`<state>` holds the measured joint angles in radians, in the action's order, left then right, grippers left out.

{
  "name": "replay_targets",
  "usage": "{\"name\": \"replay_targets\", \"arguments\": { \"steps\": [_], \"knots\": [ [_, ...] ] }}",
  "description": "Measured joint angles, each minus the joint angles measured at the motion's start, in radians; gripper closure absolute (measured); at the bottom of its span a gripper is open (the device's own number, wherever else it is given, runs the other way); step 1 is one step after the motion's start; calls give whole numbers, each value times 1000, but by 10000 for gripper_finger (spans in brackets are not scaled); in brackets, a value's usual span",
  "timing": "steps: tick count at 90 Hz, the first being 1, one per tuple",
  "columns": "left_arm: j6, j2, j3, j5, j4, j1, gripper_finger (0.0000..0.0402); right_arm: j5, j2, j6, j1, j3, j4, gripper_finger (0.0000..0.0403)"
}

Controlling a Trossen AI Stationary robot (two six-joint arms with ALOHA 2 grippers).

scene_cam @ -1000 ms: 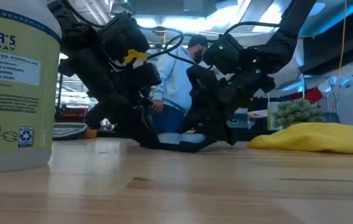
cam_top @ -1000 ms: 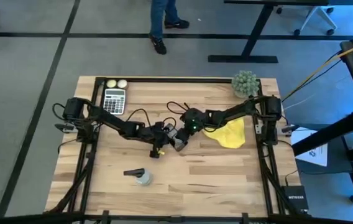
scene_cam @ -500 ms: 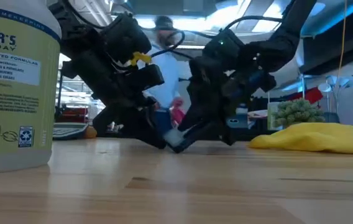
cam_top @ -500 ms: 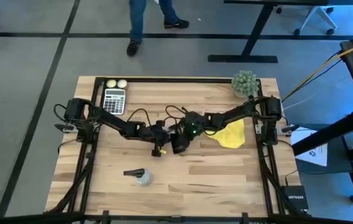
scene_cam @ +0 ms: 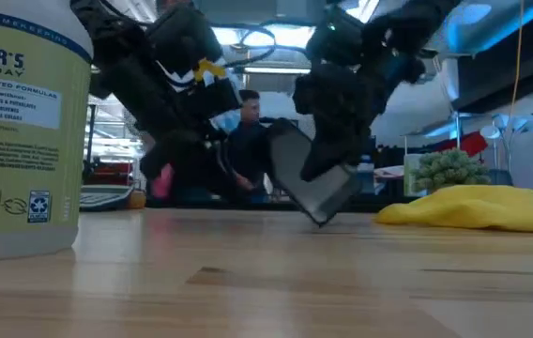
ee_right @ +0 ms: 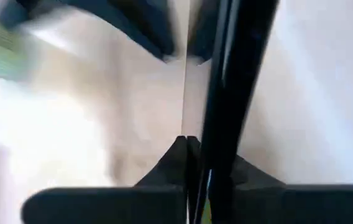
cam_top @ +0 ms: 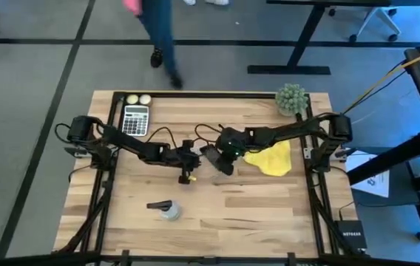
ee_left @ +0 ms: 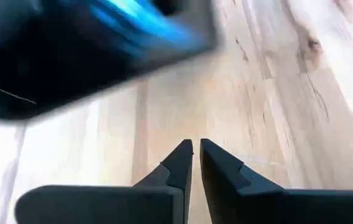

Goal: Apply microfiber cloth
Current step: Spray the back of the cellphone using the spray bottle

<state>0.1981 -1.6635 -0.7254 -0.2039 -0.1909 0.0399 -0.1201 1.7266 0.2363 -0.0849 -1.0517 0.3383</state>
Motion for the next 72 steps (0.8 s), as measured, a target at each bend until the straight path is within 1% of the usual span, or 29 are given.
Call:
{"name": "replay_targets", "arguments": {
  "steps": [7,12,17,22,37,45,56,64,72],
  "knots": [
    [-13,41,0,-16,10,0,386,136,-1,-118,13,-70,159,396],
    [-17,66,0,-31,23,0,386,227,10,-194,24,-108,230,397],
    [-18,94,0,-46,38,0,386,287,26,-237,36,-135,271,397],
    [-27,121,0,-61,47,-3,386,319,41,-265,43,-156,294,397],
    [-39,216,0,-100,61,-22,386,329,82,-294,48,-183,286,397],
    [-43,259,0,-102,56,-35,386,293,113,-295,46,-182,261,397],
    [-54,289,0,-102,53,-54,386,285,140,-296,46,-186,218,395],
    [-68,292,0,-102,54,-57,386,282,152,-287,46,-186,188,382],
    [-69,293,0,-101,57,-56,386,261,157,-270,46,-181,177,358]
  ]
}}
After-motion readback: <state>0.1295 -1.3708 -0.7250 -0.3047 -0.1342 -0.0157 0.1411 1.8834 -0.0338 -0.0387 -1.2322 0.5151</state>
